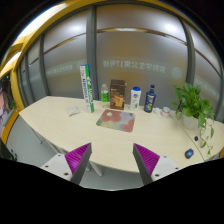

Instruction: Arrange mouse

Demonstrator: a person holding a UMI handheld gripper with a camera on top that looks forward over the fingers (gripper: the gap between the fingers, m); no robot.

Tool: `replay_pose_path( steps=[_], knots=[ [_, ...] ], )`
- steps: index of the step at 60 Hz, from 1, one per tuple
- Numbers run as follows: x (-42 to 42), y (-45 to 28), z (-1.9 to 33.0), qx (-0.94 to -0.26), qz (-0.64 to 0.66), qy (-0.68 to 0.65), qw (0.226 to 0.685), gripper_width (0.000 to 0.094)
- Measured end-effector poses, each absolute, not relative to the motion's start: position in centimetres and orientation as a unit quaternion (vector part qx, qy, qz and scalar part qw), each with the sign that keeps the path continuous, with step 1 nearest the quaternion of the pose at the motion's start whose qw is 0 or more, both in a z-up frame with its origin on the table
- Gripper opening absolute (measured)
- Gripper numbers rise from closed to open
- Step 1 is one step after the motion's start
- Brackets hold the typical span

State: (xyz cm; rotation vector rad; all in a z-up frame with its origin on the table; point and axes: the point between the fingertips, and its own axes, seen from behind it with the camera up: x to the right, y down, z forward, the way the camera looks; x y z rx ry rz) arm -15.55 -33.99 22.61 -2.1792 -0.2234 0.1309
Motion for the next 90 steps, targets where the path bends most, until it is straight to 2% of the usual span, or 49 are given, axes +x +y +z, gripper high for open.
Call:
replay_pose_path(
  steps=[6,24,41,54,69,76,83,90],
  knots=[
    [-12.7,-35.0,20.9,-0.893,0.042,-0.071,0.443,0.0855],
    [7.1,-38.0,10.5,-0.919,-0.022,0.013,0.394,0.0858],
    [25.2,-32.3,4.5,-0.904,-0.06,0.082,0.416,0.0856],
    [30.7,-26.7,-0.2,-0.908,-0.026,0.116,0.402,0.085],
    [31.3,-20.8,-0.7,-0.905,-0.006,0.117,0.409,0.0843],
    [31.8,-18.9,-1.0,-0.906,-0.024,0.109,0.408,0.0757],
    [32.1,-18.2,-1.2,-0.907,-0.054,0.098,0.407,0.0526],
    [32.1,-18.0,-1.1,-0.905,-0.065,0.094,0.41,0.0443]
  ],
)
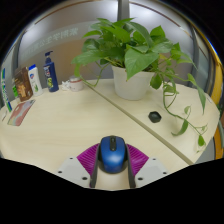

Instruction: Arrange mouse

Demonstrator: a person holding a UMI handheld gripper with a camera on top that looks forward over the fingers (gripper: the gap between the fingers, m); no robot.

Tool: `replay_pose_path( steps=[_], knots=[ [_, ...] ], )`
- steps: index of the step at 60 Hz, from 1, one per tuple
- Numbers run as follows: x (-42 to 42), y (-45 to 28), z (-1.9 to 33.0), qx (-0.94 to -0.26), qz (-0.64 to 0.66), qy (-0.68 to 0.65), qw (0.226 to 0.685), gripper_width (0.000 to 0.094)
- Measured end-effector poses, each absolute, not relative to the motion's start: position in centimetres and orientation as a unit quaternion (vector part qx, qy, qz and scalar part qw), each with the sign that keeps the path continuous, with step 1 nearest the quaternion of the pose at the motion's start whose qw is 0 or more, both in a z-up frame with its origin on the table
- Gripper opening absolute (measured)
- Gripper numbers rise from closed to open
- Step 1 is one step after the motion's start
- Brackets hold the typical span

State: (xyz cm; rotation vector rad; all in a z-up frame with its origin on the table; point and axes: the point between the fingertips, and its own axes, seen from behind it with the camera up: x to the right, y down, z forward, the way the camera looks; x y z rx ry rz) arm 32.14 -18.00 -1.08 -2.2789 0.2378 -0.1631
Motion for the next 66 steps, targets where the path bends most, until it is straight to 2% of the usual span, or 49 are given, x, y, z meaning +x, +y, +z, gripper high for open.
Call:
replay_pose_path(
  steps=[8,13,17,25,34,40,44,48,51,59,66],
  knots=[
    [32.2,-18.0,-0.8,-0.905,-0.086,0.103,0.404,0.0391],
    [32.0,-17.9,1.8,-0.895,-0.114,0.106,0.419,0.0377],
    [31.2,-17.5,5.1,-0.881,-0.129,0.113,0.441,0.0376],
    [27.3,-16.2,14.5,-0.846,-0.153,0.121,0.497,0.0377],
    [17.6,-11.8,24.2,-0.811,-0.133,0.091,0.562,0.0376],
    [8.9,-7.7,27.5,-0.802,-0.098,0.051,0.587,0.0374],
    [2.5,-4.7,26.9,-0.805,-0.065,0.028,0.59,0.0374],
    [-3.1,-1.7,24.0,-0.819,-0.036,0.007,0.573,0.0373],
    [-7.4,0.4,20.2,-0.829,-0.016,-0.004,0.559,0.0372],
    [-14.5,4.0,9.1,-0.878,0.014,-0.019,0.478,0.0374],
    [-17.7,4.9,2.5,-0.903,0.018,-0.029,0.428,0.0375]
  ],
)
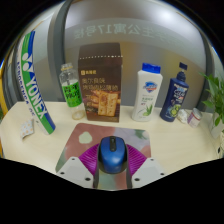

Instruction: Arrange mouse

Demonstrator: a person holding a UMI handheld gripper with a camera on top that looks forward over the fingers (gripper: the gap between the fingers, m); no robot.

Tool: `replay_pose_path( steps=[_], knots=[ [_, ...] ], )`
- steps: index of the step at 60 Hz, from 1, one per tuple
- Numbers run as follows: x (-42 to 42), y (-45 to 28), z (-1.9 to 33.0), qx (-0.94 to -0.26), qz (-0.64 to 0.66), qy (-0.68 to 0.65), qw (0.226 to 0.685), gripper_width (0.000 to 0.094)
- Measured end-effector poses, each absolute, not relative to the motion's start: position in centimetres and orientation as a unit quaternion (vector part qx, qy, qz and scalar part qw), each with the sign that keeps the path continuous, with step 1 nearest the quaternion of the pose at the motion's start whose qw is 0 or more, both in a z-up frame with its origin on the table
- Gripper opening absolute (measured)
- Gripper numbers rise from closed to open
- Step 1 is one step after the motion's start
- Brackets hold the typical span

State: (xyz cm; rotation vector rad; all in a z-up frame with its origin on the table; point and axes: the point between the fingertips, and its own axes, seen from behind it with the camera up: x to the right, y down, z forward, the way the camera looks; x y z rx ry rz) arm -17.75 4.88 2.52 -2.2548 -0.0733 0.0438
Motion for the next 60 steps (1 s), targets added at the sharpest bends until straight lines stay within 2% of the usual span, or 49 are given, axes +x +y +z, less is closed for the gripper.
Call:
replay_pose_path(
  steps=[5,9,12,14,18,21,24,44,60],
  knots=[
    [-18.7,4.9,0.0,-0.91,0.016,-0.032,0.412,0.0403],
    [-19.2,4.7,-1.2,-0.915,0.014,-0.039,0.401,0.0472],
    [-19.1,4.6,-0.9,-0.913,0.007,-0.044,0.405,0.053],
    [-19.0,4.4,-0.6,-0.913,0.0,-0.045,0.406,0.0617],
    [-19.1,3.8,0.2,-0.913,-0.007,-0.046,0.405,0.0868],
    [-19.2,3.0,1.1,-0.913,-0.006,-0.045,0.406,0.0828],
    [-19.3,2.2,2.4,-0.91,-0.009,-0.039,0.412,0.0863],
    [-21.5,-10.3,12.0,-0.892,-0.045,0.0,0.449,0.0855],
    [-23.5,-20.6,15.6,-0.884,-0.07,0.012,0.462,0.0853]
  ],
)
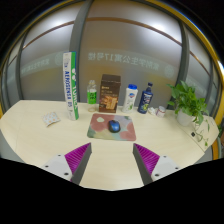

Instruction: Arrange mouse

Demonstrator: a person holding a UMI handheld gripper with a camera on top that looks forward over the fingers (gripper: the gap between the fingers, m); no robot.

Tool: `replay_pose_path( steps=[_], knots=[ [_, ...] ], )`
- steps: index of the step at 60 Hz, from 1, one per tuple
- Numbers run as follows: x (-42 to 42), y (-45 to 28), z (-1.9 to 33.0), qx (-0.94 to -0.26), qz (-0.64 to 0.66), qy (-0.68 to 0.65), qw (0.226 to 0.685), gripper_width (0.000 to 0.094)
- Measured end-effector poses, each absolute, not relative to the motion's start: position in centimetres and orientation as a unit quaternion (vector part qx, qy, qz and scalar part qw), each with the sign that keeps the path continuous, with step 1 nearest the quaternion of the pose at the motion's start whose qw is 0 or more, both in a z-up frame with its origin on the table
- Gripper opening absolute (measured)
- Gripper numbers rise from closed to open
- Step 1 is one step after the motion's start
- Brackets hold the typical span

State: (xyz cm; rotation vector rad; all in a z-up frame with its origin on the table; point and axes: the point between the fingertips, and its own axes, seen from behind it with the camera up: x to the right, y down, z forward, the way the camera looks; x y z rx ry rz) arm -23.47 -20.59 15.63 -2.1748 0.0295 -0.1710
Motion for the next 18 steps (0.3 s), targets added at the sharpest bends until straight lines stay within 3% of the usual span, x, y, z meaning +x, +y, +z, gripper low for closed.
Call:
replay_pose_path(
  steps=[18],
  knots=[
    [-24.5,-24.0,17.5,-0.88,-0.074,0.008,0.469,0.0851]
  ],
)
